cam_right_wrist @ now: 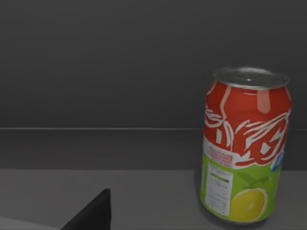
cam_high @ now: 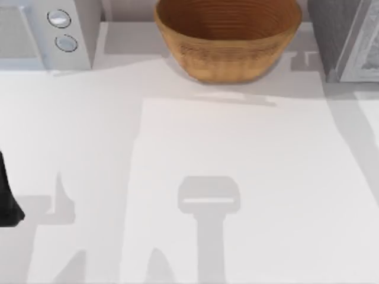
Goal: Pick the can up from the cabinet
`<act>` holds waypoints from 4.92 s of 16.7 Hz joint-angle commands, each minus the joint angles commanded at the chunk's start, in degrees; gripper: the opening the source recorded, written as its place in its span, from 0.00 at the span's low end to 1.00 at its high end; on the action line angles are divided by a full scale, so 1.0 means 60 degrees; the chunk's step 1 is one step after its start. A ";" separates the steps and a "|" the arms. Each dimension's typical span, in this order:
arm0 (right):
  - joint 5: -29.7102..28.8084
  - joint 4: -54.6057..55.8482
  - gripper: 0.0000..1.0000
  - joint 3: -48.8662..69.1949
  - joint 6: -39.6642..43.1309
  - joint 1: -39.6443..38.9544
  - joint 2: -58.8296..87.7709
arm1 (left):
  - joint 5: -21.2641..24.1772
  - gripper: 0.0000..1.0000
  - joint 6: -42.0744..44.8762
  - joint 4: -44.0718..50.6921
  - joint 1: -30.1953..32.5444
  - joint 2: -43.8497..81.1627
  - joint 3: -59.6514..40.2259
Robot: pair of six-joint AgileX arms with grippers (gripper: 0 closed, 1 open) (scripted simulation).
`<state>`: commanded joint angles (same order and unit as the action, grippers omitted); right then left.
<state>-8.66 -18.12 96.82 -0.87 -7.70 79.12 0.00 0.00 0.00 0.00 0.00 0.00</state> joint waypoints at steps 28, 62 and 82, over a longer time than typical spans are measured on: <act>0.0442 0.0718 0.32 0.1833 0.0021 0.0508 0.2404 | 0.0000 1.00 0.0000 0.0000 0.0000 0.0000 0.0000; -0.0489 -0.2980 0.00 0.0926 0.0023 -0.0458 -0.2085 | 0.0000 1.00 0.0000 0.0000 0.0000 0.0000 0.0000; 0.1237 0.2417 0.00 -1.4535 0.0125 0.1090 -1.2031 | 0.0000 1.00 0.0000 0.0000 0.0000 0.0000 0.0000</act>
<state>-1.23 -3.62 9.61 -0.12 -1.16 6.93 0.00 0.00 0.00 0.00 0.00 0.00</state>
